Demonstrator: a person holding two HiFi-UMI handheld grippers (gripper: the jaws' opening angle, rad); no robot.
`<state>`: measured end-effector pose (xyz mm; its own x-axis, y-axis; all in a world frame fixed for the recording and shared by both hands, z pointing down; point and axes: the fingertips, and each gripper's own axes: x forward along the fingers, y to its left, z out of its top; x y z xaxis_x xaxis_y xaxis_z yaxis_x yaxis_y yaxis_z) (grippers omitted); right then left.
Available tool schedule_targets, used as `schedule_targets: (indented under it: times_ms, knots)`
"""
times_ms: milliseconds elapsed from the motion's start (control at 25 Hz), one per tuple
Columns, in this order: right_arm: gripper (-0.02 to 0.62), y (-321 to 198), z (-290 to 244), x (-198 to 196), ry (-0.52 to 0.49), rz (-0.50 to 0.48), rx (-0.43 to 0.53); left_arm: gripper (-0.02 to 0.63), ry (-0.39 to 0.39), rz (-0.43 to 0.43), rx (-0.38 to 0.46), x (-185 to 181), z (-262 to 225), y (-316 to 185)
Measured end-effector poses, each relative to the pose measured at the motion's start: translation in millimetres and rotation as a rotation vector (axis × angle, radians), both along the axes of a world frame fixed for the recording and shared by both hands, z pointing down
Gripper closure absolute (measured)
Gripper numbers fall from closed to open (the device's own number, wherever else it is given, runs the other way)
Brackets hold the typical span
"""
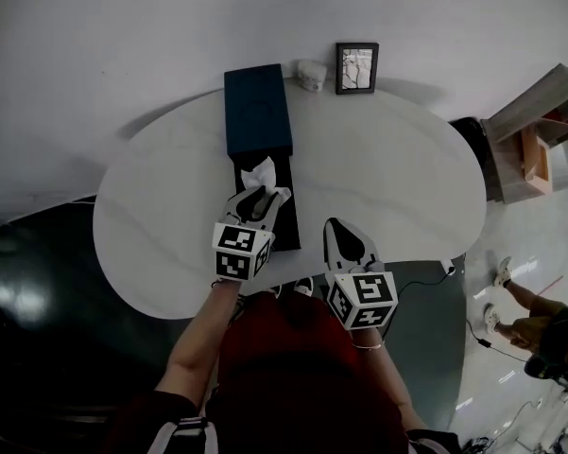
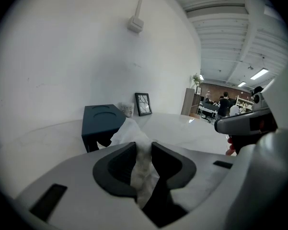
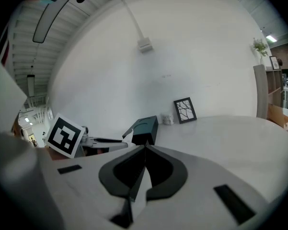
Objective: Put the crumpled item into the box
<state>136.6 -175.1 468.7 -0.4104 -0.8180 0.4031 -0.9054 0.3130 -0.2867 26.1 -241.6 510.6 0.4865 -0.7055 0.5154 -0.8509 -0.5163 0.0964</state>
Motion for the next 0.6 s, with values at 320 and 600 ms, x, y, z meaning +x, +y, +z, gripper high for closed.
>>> schedule_targets:
  times_ms: [320, 600]
  knots:
    - [0.58, -13, 10, -1, 0.003, -0.013, -0.032, 0.485, -0.088, 0.01, -0.069, 1, 21, -14]
    - [0.58, -18, 16, 3, 0.004, -0.006, -0.053, 0.485, -0.201, 0.073, -0.104, 8, 33, -19]
